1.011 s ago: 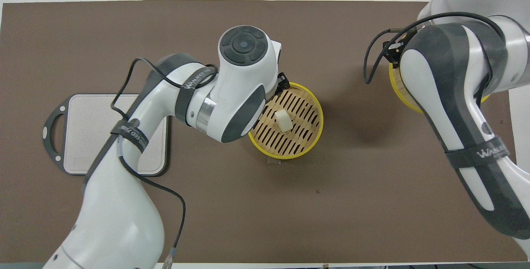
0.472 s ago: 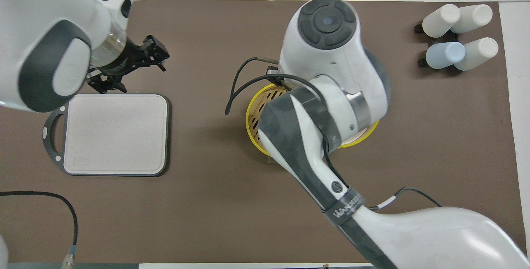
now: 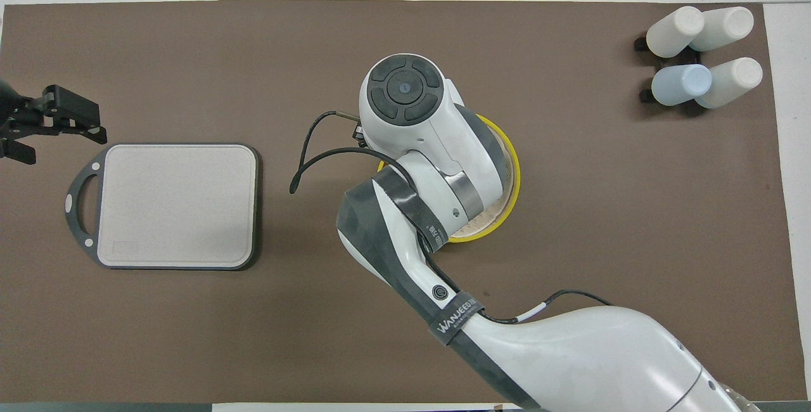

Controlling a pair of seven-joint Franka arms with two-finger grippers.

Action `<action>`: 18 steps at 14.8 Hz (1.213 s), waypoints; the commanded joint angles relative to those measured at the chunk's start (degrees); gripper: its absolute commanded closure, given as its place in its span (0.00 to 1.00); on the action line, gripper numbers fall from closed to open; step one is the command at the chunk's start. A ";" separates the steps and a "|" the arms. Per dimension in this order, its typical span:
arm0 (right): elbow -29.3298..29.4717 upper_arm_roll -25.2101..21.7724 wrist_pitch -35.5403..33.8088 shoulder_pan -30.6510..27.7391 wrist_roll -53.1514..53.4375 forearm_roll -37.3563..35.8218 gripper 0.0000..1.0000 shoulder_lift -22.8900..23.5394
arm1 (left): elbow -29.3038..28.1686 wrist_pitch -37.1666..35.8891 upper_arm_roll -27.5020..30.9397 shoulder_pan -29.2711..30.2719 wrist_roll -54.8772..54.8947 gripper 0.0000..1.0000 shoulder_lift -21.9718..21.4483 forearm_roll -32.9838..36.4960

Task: Place bun in steamer
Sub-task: 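Lower the yellow lid onto the steamer with the right gripper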

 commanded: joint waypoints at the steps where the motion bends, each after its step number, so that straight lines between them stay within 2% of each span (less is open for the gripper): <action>1: 0.84 -0.20 2.37 1.41 3.01 0.68 1.00 0.96 | -3.17 0.01 -0.60 -0.43 2.93 0.00 -1.82 0.94; 6: -0.31 -0.11 5.36 1.59 3.28 0.77 1.00 1.92 | -5.88 -3.16 -0.87 0.53 7.15 0.00 -4.45 0.94; 10: -1.19 -0.11 5.81 0.88 2.75 0.68 1.00 1.84 | -13.79 -1.50 -1.30 0.53 7.50 0.00 -9.90 0.94; 14: -4.43 -0.11 9.58 0.88 2.58 0.77 1.00 1.66 | -12.75 5.97 -1.39 0.45 11.01 0.00 -8.94 0.94; 18: -4.97 -0.11 10.21 0.79 2.49 0.85 1.00 1.49 | -11.26 6.07 -1.39 0.53 12.86 0.00 -7.53 1.21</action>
